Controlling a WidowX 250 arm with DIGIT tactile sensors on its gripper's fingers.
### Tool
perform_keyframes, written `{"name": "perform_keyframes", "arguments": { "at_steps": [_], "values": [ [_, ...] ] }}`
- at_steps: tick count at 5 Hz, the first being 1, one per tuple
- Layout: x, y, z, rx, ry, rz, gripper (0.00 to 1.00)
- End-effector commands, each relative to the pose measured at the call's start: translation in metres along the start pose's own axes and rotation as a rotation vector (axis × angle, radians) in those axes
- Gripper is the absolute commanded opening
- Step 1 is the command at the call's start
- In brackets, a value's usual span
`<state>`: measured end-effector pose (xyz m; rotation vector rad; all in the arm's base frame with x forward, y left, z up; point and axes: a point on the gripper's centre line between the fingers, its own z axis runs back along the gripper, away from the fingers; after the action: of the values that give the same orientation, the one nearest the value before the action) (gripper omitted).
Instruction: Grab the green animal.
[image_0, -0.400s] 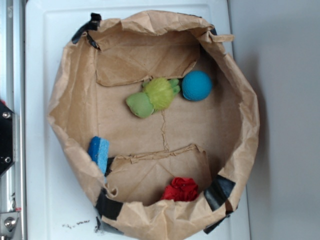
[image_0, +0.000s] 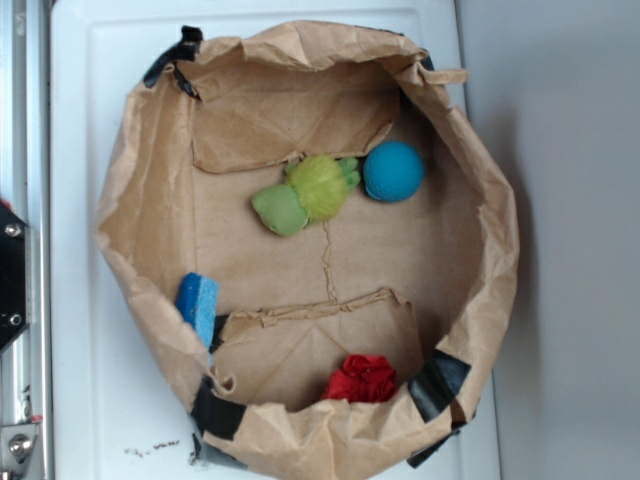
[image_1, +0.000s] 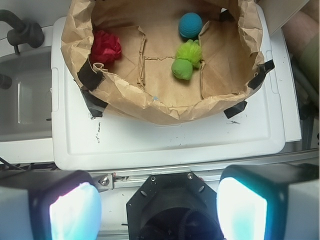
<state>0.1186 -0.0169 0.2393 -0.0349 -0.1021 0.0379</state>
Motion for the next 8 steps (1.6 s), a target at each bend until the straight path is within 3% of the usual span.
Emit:
{"name": "perform_keyframes", "arguments": {
  "at_steps": [1,3,4,5,6,8],
  "values": [
    [0.05,0.004,-0.006,0.012,-0.026,0.078,1.0],
    [0.05,0.004,-0.006,0.012,-0.026,0.078,1.0],
    [0.072,0.005,-0.016,-0.05,-0.075,0.116,1.0],
    [0.107,0.008,-0.035,-0.06,-0.136,0.185,1.0],
    [0.132,0.016,-0.06,-0.051,-0.162,0.208,1.0],
    [0.134,0.035,-0.138,0.052,-0.187,0.227,1.0]
  ]
}}
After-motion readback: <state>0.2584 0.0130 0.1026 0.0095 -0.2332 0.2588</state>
